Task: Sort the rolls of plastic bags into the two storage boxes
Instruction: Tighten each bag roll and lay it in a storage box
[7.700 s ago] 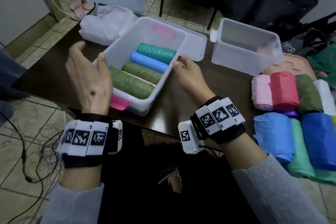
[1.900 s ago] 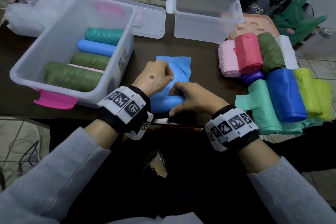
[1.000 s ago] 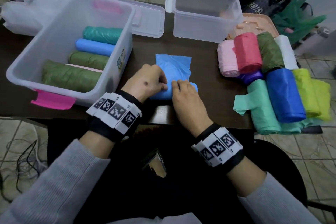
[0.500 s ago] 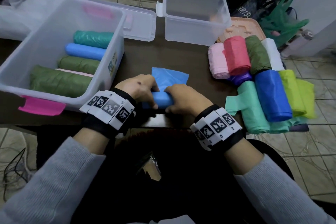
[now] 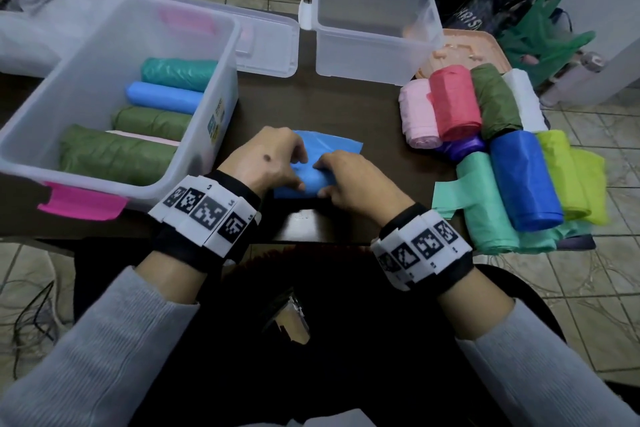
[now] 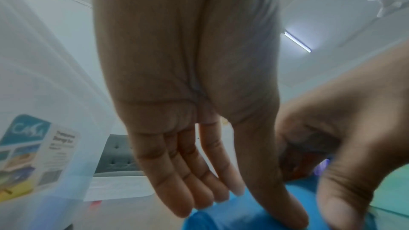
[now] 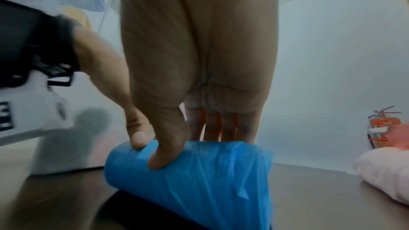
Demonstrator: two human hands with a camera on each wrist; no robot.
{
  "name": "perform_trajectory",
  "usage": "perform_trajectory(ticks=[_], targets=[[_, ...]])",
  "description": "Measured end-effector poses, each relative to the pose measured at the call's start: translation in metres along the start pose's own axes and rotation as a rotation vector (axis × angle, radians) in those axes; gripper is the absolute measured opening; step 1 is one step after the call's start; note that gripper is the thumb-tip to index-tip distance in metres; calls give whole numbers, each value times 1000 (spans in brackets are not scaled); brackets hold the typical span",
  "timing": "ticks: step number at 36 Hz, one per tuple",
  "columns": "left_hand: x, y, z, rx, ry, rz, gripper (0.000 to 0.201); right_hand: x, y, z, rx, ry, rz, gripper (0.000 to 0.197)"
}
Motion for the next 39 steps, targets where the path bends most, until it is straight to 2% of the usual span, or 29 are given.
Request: perform_trajectory(ticks=[10, 12, 16, 20, 24, 26, 31, 34, 39], targets=[[5, -2, -3, -8, 60, 64, 41, -25, 20, -29, -41, -259, -71, 48], [5, -2, -4, -17, 63, 71, 40, -31, 23, -34, -10, -282, -95, 56], [7, -3, -5, -28, 61, 85, 42, -32, 25, -43, 37, -197, -63, 79], [6, -6, -5, -22, 78, 107, 44, -26, 27, -50, 92, -301, 59, 115], [4, -4, -5, -10, 75, 111, 44, -18, 23, -49, 100, -326, 143, 123], [4, -4, -5, -13, 76, 113, 44, -14, 19, -47, 71, -299, 125, 116], [6, -6, -5, -17, 92, 127, 42, -5, 13, -38, -61, -184, 67, 71], [6, -6, -4, -20, 106, 128, 43, -1, 10, -31, -119, -82, 67, 68], [5, -5, -3, 1, 77, 109, 39, 9, 8, -10, -182, 62, 248, 65]])
Point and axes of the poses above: each hand's wrist, its own z-axis away from the middle knuckle, its own x-axis out of the palm, y = z × x, the point moved 1 cm from there along -z, towards the middle knuckle, and after that the axes turned 3 degrees about z, right-handed, at the moved point
